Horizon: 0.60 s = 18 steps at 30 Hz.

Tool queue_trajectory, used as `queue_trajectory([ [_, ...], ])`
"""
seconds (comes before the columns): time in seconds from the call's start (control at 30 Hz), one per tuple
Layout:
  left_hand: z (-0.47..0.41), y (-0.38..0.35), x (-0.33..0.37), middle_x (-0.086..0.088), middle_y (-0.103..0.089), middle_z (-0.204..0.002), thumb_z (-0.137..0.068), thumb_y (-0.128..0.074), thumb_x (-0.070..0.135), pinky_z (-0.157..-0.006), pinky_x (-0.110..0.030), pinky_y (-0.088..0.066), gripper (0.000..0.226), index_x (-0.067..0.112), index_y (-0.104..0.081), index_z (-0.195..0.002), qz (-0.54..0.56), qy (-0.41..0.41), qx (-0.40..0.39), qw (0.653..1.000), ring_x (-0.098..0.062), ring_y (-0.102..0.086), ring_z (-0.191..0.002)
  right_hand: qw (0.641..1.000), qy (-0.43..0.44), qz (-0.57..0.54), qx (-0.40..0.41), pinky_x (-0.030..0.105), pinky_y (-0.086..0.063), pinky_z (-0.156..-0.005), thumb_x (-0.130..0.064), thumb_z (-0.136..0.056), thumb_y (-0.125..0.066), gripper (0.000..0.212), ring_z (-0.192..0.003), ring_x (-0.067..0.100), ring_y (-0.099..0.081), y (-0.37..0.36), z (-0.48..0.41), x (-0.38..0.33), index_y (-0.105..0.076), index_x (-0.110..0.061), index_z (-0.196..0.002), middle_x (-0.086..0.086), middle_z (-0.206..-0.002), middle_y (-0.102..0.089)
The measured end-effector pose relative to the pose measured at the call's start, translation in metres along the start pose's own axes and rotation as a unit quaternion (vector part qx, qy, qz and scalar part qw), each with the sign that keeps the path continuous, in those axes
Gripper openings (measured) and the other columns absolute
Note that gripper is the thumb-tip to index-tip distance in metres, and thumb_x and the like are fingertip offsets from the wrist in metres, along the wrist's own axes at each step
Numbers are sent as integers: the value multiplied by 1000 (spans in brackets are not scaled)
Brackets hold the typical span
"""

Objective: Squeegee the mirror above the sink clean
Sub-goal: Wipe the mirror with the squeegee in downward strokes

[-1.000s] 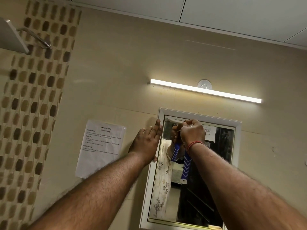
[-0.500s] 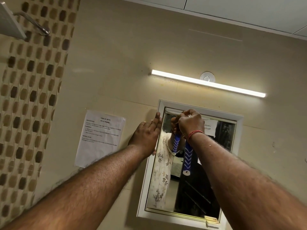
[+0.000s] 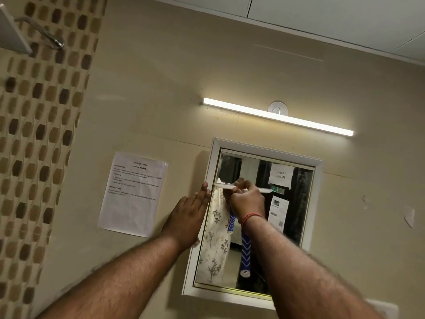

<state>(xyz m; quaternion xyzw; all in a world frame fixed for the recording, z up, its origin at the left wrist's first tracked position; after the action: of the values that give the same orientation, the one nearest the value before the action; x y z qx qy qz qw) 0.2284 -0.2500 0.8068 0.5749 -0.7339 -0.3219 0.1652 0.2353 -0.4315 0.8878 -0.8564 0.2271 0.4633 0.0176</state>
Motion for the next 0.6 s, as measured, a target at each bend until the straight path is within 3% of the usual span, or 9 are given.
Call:
queue_trajectory([
  [0.17,47,-30,6,-3,54,-170,-83,-96,37,-138,-43,-6,156,14,32,-169,38,6,-35,999,-30,7,-173,999,-29,-26,19,43,-61,-96,-19,-100,-64,43,-107,14,-69,-13,27,33,-65,-43,-136,-10,-125,-70],
  [0.33,95,-71,10,-4,51,-172,-72,-101,39,-137,-45,-11,167,15,34,-167,32,-3,-74,997,-30,1,-173,998,-53,5,35,46,-65,-90,-22,-102,-64,35,-96,14,-70,-19,53,63,-67,-41,-130,-8,-110,-72],
  [0.43,116,-85,12,-10,26,-183,-50,-110,42,-132,-49,-31,174,9,8,-175,29,-3,-62,998,-34,-22,-170,998,-59,17,32,43,-66,-81,-18,-101,-62,40,-89,12,-71,-23,72,86,-65,-40,-134,-8,-110,-72],
  [0.6,135,-102,18,-6,45,-176,-73,-102,43,-139,-49,-16,163,12,23,-173,22,5,-96,995,-30,6,-173,994,-99,26,26,48,-67,-79,-35,-97,-61,30,-88,19,-73,-36,111,133,-63,-52,-121,-8,-99,-73],
])
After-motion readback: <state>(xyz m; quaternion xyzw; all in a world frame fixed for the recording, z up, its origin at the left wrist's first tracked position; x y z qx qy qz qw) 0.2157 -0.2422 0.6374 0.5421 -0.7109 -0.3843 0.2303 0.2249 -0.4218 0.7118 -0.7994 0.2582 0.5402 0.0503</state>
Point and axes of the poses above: each hand's wrist, its own z-axis away from the middle knuckle, its own y-axis out of the back of the hand, x = y × z, the point moved 4 cm from there along -z, towards the middle knuckle
